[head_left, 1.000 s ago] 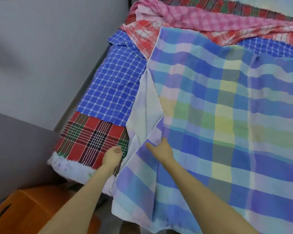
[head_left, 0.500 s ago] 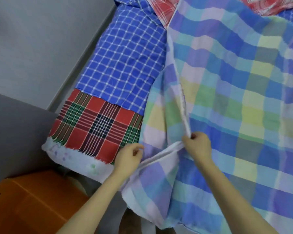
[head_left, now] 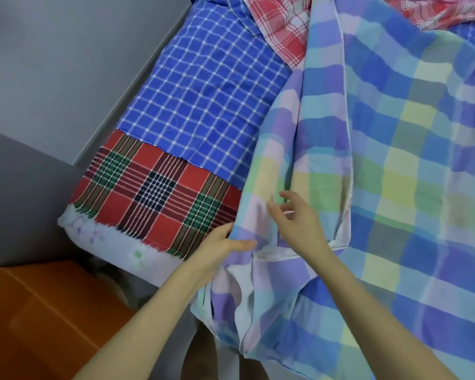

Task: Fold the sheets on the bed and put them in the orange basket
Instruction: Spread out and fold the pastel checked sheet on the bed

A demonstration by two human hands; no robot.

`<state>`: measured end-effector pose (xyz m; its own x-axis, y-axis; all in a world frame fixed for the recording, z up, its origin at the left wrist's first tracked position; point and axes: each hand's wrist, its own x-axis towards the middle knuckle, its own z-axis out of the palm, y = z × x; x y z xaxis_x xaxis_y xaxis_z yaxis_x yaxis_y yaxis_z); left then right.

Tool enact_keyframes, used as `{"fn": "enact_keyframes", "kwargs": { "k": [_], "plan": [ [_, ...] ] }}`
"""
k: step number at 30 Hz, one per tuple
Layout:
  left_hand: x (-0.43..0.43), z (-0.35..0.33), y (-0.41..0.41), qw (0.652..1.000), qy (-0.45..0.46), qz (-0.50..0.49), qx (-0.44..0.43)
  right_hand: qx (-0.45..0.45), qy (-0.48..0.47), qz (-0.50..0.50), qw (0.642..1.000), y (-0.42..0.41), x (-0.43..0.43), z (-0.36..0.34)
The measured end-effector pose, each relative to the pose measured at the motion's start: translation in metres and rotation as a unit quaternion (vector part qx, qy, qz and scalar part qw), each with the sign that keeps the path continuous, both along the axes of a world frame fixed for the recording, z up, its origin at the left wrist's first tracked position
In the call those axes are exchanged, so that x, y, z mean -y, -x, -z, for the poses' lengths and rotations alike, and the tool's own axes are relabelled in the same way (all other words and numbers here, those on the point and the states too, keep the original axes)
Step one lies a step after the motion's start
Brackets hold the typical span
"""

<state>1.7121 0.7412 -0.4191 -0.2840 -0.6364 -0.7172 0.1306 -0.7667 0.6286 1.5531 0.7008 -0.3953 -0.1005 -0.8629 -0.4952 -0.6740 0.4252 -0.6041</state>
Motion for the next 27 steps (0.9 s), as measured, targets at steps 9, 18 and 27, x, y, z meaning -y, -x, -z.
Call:
{"fn": "enact_keyframes", "kwargs": {
  "k": [9, 18, 27],
  "plan": [
    [-0.012, -0.006, -0.020, 0.988, -0.013, 0.047, 0.149, 0.089, -0.152, 0.062, 0.982, -0.002, 0.019, -0.001],
    [-0.015, -0.023, -0.039, 0.837, 0.133, 0.176, 0.501, -0.224, 0.173, -0.600, 0.748, -0.063, 0.052, -0.018],
    [-0.020, -0.012, -0.064, 0.947, 0.151, 0.160, 0.234, -0.268, 0.083, -0.761, 0.585, -0.097, 0.073, -0.038]
  ]
}}
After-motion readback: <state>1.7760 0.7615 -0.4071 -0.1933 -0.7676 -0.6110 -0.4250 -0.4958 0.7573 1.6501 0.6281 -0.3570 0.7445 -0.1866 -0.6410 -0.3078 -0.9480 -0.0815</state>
